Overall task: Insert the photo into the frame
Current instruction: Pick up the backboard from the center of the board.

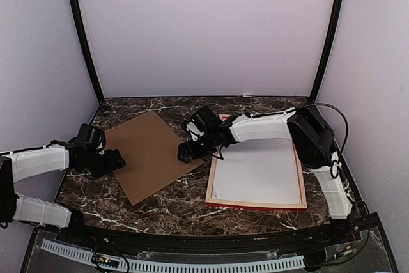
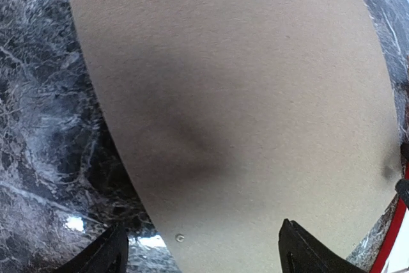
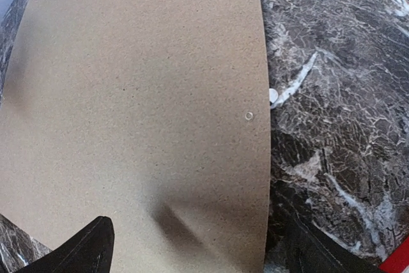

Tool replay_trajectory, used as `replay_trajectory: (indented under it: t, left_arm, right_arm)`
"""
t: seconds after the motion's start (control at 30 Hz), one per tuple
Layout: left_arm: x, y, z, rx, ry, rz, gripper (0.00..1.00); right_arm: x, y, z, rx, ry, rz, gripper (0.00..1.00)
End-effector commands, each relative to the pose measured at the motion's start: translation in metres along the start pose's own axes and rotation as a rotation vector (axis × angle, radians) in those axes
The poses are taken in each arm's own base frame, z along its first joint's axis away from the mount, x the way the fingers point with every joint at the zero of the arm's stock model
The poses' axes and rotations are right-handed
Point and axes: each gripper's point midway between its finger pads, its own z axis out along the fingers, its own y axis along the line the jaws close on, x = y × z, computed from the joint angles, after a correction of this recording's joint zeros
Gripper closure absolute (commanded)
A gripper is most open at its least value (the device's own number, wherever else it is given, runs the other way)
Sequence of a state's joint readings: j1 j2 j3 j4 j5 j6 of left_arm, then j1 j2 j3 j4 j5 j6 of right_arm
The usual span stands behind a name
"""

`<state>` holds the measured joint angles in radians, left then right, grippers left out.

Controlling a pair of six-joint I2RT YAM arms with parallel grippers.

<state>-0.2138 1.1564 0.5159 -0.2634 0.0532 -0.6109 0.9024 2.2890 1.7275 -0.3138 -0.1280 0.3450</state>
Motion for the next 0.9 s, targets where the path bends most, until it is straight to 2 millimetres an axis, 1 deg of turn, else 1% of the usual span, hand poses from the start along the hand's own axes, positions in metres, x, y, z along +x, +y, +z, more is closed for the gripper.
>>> replay_trajectory:
  t: [0.0,0.07,0.17,0.27,0.33,0.4,0.43,0.47,0.5,0.53,0.6,0.67,0.87]
  left_arm:
    - [-0.001,0.008,0.010,0.020,0.016,-0.041,0.16]
    - [0.000,0.013,0.012,0.006,0.017,-0.055,0.16]
    - [0.005,0.017,0.016,0.008,0.030,-0.073,0.16]
    - [0.012,0.016,0.023,0.024,0.058,-0.091,0.16]
    - [0.016,0.012,0.028,0.052,0.073,-0.103,0.16]
    - [0.022,0.007,0.032,0.089,0.106,-0.119,0.17]
    - [0.027,0.008,0.035,0.093,0.124,-0.134,0.17]
    - [0.027,0.002,0.036,0.131,0.126,-0.137,0.18]
    - [0.033,0.002,0.039,0.138,0.146,-0.161,0.19]
    - [0.034,-0.003,0.039,0.172,0.144,-0.165,0.20]
    - [0.033,-0.010,0.039,0.221,0.137,-0.181,0.22]
    - [0.028,-0.017,0.035,0.264,0.117,-0.178,0.25]
    - [0.004,-0.048,0.010,0.408,0.035,-0.107,0.28]
  right_arm:
    - [0.003,0.007,0.003,-0.064,-0.003,0.020,0.07]
    - [0.007,0.010,0.004,-0.081,0.001,0.026,0.08]
    - [0.012,0.011,0.006,-0.094,0.008,0.033,0.08]
    - [0.016,0.014,0.008,-0.112,0.014,0.044,0.08]
    - [0.018,0.018,0.008,-0.123,0.016,0.047,0.08]
    - [0.019,0.020,0.008,-0.127,0.018,0.050,0.08]
    - [0.019,0.022,0.008,-0.132,0.018,0.052,0.08]
    - [0.020,0.024,0.008,-0.139,0.019,0.056,0.09]
    - [0.021,0.026,0.007,-0.144,0.020,0.059,0.09]
    - [0.023,0.027,0.007,-0.148,0.022,0.062,0.09]
    - [0.025,0.029,0.005,-0.151,0.022,0.069,0.09]
    - [0.029,0.030,0.003,-0.152,0.025,0.073,0.10]
    - [0.042,0.031,-0.004,-0.147,0.036,0.083,0.10]
